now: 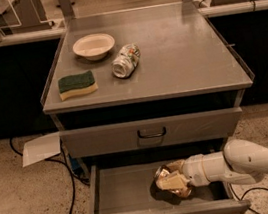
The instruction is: Place orange can into middle drawer
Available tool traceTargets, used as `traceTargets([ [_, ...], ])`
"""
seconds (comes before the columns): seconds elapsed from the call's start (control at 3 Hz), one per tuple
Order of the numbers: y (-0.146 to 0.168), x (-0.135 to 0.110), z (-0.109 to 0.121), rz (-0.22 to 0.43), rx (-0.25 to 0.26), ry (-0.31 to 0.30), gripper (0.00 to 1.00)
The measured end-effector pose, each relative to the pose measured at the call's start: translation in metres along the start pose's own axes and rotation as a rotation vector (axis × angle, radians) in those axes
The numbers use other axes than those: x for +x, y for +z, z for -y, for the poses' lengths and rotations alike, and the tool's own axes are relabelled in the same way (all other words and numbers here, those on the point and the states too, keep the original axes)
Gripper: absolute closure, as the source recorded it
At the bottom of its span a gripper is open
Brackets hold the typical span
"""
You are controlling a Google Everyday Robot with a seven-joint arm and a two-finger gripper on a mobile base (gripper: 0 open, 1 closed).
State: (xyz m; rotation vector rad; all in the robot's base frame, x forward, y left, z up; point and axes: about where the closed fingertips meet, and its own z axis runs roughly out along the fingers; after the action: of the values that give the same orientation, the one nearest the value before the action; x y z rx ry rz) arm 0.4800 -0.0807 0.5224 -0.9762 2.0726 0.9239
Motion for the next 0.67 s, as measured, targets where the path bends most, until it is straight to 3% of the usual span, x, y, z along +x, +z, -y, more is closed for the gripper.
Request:
traceTargets([
  [0.33, 0.014, 0.008, 0.017, 0.014, -0.013, 0.041, 1.00],
  [0.67, 0.028, 0.023, 0.027, -0.014, -0.024, 0.078, 1.00],
])
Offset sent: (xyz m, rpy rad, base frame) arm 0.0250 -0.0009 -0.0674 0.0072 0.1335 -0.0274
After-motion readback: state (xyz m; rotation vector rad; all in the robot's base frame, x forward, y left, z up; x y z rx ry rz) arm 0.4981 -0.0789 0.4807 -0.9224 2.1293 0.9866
